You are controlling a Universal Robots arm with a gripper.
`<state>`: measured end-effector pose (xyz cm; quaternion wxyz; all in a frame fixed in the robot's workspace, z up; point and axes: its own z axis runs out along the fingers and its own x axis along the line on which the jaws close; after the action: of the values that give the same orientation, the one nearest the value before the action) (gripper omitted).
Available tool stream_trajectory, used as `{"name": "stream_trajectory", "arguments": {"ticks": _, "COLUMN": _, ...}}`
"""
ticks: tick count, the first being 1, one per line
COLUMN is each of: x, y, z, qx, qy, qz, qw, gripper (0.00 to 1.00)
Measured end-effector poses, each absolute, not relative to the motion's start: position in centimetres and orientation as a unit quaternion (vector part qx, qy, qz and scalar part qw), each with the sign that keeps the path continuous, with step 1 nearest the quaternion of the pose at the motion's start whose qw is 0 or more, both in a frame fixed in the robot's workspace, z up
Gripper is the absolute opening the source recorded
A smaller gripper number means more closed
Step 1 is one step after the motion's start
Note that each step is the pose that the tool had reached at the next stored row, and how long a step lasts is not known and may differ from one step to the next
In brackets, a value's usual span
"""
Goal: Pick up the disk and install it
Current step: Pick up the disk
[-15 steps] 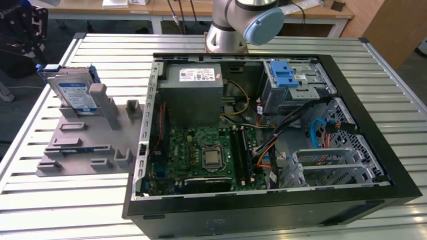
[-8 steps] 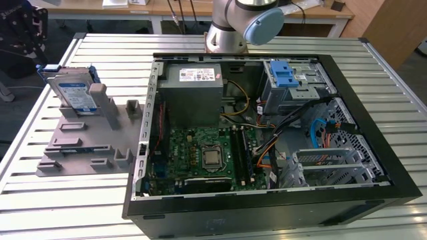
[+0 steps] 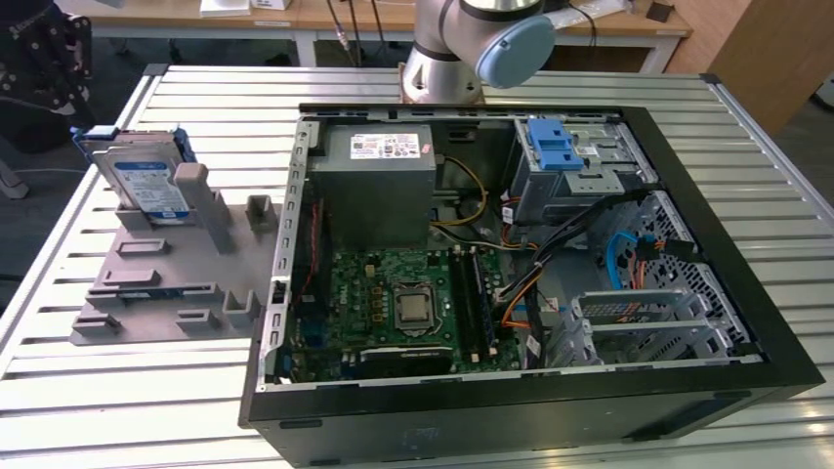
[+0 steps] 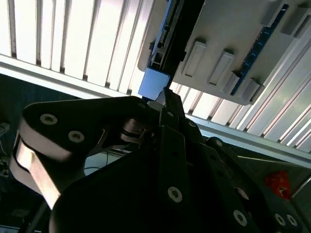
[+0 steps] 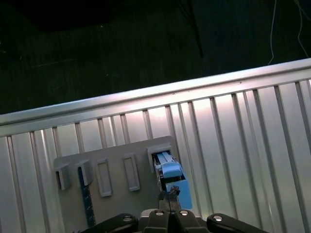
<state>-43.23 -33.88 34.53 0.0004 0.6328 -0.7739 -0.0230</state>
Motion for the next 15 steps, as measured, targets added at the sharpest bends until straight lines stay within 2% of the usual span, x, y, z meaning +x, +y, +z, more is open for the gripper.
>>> {"name": "stream_trajectory", "arguments": {"ticks": 2, "x": -43.1, "y": -33.6, "z": 34.5, "qx": 0.633, "qy": -0.773, "qz": -0.023, "qw": 0.0, "gripper": 0.11}}
{"name": "stream_trajectory", "arguments": {"ticks": 3, "x": -43.0, "y": -33.4, "z": 34.5, "qx": 0.634, "qy": -0.773, "qz": -0.023, "qw": 0.0, "gripper": 0.24}}
{"name": "stream_trajectory", "arguments": {"ticks": 4, "x": -43.0, "y": -33.2, "z": 34.5, "qx": 0.634, "qy": -0.773, "qz": -0.023, "qw": 0.0, "gripper": 0.24}}
{"name": "stream_trajectory", "arguments": {"ticks": 6, "x": -43.0, "y": -33.0, "z": 34.4, "qx": 0.635, "qy": -0.772, "qz": -0.023, "qw": 0.001, "gripper": 0.35}}
{"name": "stream_trajectory", "arguments": {"ticks": 7, "x": -43.0, "y": -33.0, "z": 34.2, "qx": 0.641, "qy": -0.767, "qz": -0.023, "qw": 0.001, "gripper": 0.35}}
{"name": "stream_trajectory", "arguments": {"ticks": 9, "x": -43.0, "y": -33.0, "z": 34.0, "qx": 0.655, "qy": -0.755, "qz": -0.023, "qw": 0.001, "gripper": 0.47}}
{"name": "stream_trajectory", "arguments": {"ticks": 12, "x": -43.0, "y": -33.0, "z": 33.6, "qx": 0.671, "qy": -0.741, "qz": -0.022, "qw": 0.002, "gripper": 0.53}}
{"name": "stream_trajectory", "arguments": {"ticks": 13, "x": -43.0, "y": -33.0, "z": 33.5, "qx": 0.675, "qy": -0.738, "qz": -0.022, "qw": 0.002, "gripper": 0.59}}
{"name": "stream_trajectory", "arguments": {"ticks": 15, "x": -43.0, "y": -33.0, "z": 33.1, "qx": 0.679, "qy": -0.733, "qz": -0.022, "qw": 0.002, "gripper": 0.59}}
